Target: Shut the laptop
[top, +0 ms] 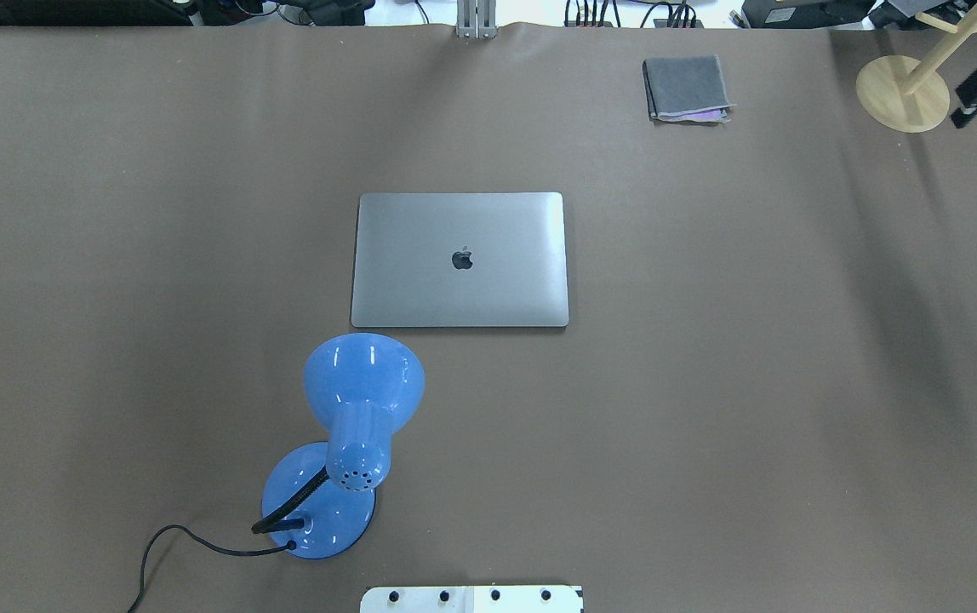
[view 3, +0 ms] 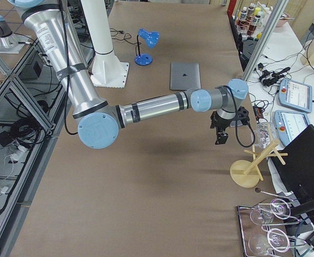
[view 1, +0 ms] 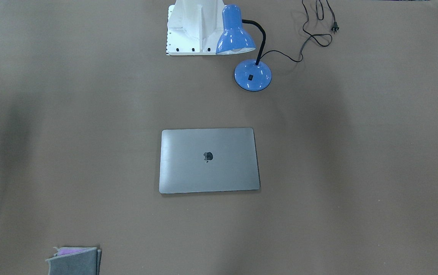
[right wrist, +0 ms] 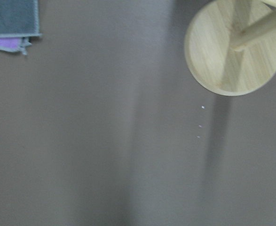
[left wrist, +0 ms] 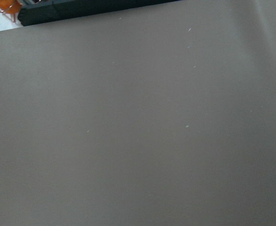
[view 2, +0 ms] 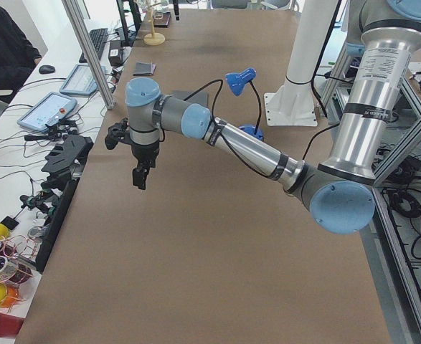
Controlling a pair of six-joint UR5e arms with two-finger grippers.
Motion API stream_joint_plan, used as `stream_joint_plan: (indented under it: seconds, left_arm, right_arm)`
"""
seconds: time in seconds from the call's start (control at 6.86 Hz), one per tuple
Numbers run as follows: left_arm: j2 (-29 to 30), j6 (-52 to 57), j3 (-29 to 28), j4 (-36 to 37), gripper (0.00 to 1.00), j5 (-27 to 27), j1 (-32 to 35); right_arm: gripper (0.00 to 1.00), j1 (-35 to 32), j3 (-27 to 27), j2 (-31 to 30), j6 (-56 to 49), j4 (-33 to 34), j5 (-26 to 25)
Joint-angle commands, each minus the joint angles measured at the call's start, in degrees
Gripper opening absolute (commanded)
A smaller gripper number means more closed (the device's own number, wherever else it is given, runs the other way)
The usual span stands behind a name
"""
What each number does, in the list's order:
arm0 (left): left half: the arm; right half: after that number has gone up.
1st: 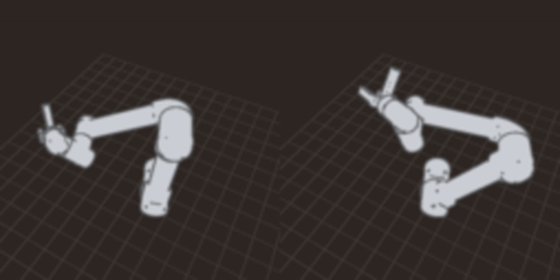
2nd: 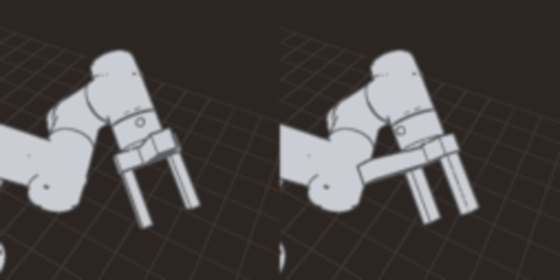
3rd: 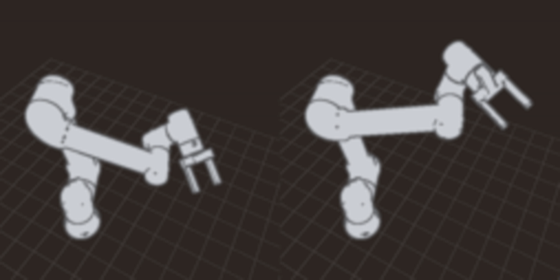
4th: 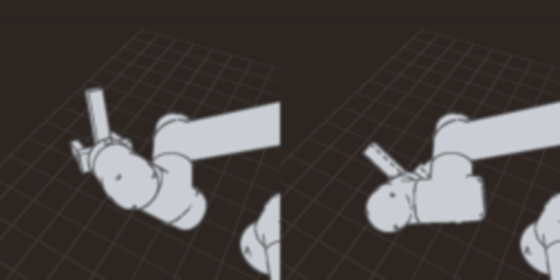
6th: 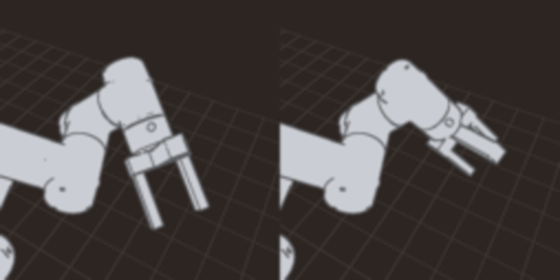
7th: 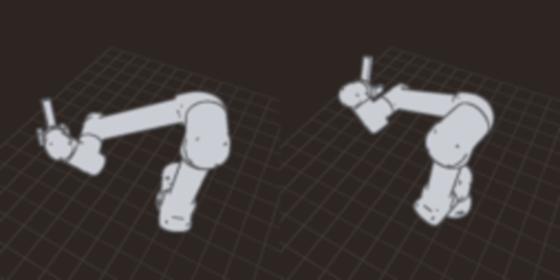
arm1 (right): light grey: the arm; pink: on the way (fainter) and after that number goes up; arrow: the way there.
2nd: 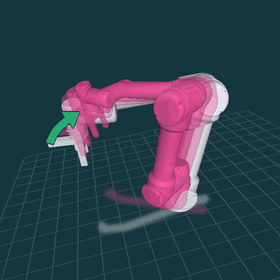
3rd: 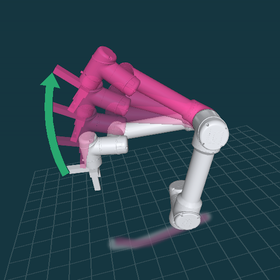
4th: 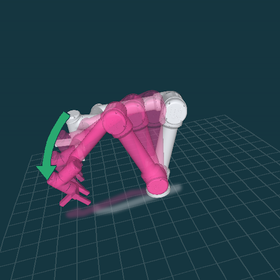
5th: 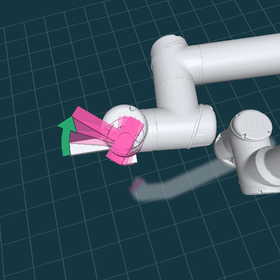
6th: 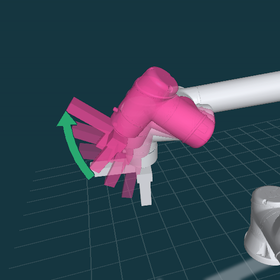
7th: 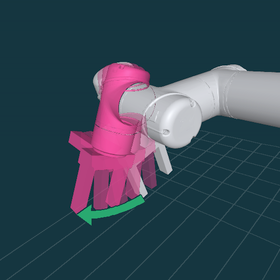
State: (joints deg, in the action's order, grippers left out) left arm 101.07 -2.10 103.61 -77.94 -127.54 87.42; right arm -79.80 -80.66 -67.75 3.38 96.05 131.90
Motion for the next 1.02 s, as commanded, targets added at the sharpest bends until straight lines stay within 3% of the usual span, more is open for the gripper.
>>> stream_joint_plan:
  seconds: [0.0,0.29,0.88]
  left_arm:
    - [-7.09,4.47,-1.65,-1.51,0.98,0.10,2.58]
    - [-8.00,4.04,-2.61,-1.25,0.98,-0.08,3.20]
    - [-7.65,3.77,-6.41,-1.60,0.98,-0.17,3.11]
  right_arm:
    - [1.00,-4.21,-1.25,-6.75,-4.86,-0.15,0.38]
    - [1.00,-4.92,-7.56,-12.20,-5.92,0.54,0.46]
    - [1.00,-6.59,-8.02,-12.67,-5.93,0.37,1.26]
